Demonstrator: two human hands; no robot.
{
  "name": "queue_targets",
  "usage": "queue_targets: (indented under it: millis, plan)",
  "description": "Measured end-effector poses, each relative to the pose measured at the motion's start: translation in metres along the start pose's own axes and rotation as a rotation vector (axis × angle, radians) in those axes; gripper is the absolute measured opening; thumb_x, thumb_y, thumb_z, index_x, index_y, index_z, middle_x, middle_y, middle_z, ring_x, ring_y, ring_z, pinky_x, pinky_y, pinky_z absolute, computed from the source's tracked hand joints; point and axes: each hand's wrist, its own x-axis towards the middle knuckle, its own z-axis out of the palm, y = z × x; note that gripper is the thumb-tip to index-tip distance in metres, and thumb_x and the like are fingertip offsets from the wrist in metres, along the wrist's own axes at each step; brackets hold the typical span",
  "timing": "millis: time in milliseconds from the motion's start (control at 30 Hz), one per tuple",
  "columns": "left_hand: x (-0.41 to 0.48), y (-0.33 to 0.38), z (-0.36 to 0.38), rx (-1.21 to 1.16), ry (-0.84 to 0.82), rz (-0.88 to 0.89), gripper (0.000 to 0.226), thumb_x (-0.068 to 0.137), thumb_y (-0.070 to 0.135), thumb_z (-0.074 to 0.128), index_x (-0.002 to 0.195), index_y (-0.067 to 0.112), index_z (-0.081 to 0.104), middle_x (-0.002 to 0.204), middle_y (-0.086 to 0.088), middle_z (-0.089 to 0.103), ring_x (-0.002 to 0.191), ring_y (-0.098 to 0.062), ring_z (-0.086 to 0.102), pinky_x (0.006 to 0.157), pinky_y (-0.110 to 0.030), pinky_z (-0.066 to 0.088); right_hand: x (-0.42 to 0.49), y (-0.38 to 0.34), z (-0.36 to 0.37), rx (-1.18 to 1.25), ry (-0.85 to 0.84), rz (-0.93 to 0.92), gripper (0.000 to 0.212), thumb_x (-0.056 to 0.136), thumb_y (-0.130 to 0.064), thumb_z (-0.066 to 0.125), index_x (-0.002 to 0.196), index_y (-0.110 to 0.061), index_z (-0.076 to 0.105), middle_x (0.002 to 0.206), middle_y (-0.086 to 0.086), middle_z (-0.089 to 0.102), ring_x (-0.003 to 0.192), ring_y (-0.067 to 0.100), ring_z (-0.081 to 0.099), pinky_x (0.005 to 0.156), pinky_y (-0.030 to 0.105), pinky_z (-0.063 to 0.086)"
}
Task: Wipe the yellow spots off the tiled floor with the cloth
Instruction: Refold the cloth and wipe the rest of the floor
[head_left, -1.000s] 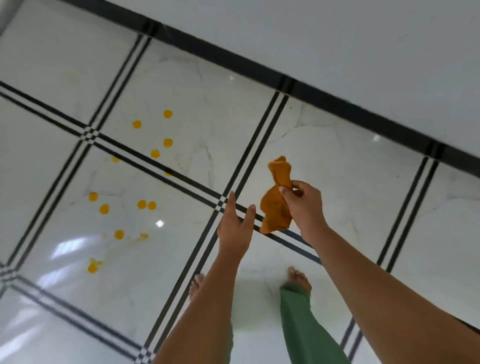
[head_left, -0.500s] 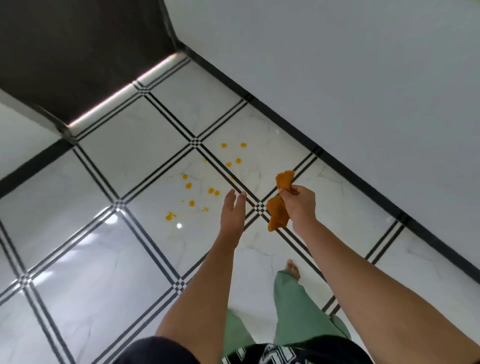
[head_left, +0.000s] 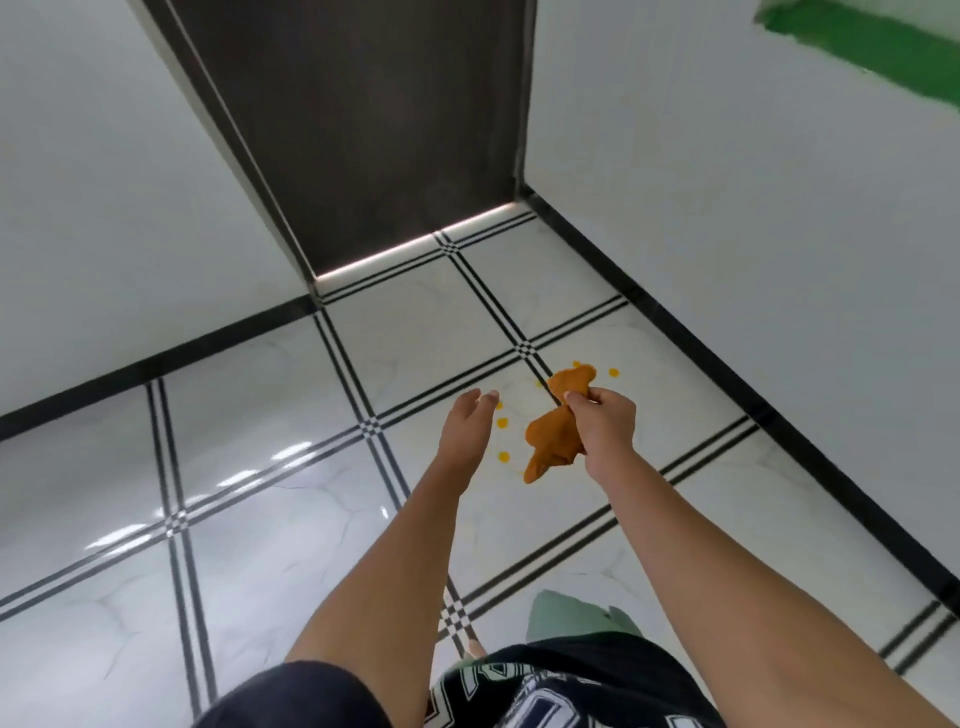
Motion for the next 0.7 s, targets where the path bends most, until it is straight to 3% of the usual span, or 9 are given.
queue_targets:
  millis: [300,467,567,700]
  plan:
    - [0.08,0.034,-0.113,0.006,0.026,0.023,0.055,0.096,0.038,0.041,0.144,0.013,0.028,0.147,-0.01,0.035,0.132,-0.025,0.036,0.093,-0.027,0.029,0.011,-0.055,0.153,0.018,-0.063,-0.045,0.006,0.086,-0.01,0.06,0.082,-0.006,0.064,0.068,0.003,0.056,0.071,0.02,0.055,0.075,0.04,0.052]
    - [0.163,0.08,-0.163,0.118,-0.027,0.029,0.054,0.097,0.039,0.039,0.143,0.013,0.029,0.147,-0.01,0.036,0.132,-0.026,0.036,0.097,-0.029,0.031,0.05,-0.101,0.229,0.046,-0.034,-0.025,0.007,0.087,-0.011,0.06,0.087,-0.007,0.065,0.082,0.01,0.061,0.085,0.026,0.057,0.078,0.038,0.049]
    - [0.21,0.108,-0.185,0.19,-0.068,0.025,0.054,0.096,0.041,0.038,0.143,0.014,0.03,0.147,-0.009,0.035,0.132,-0.026,0.036,0.103,-0.034,0.031,0.072,-0.131,0.262,0.053,0.044,-0.021,0.016,0.086,-0.008,0.059,0.09,0.007,0.064,0.092,0.023,0.065,0.089,0.035,0.06,0.079,0.043,0.049]
    - [0.269,0.142,-0.199,0.227,-0.157,0.035,0.054,0.096,0.044,0.037,0.142,0.017,0.031,0.147,-0.007,0.035,0.132,-0.026,0.036,0.103,-0.035,0.03,0.104,-0.17,0.295,0.083,0.115,-0.004,0.008,0.087,-0.01,0.059,0.087,-0.005,0.065,0.079,0.007,0.057,0.088,0.025,0.055,0.081,0.036,0.046]
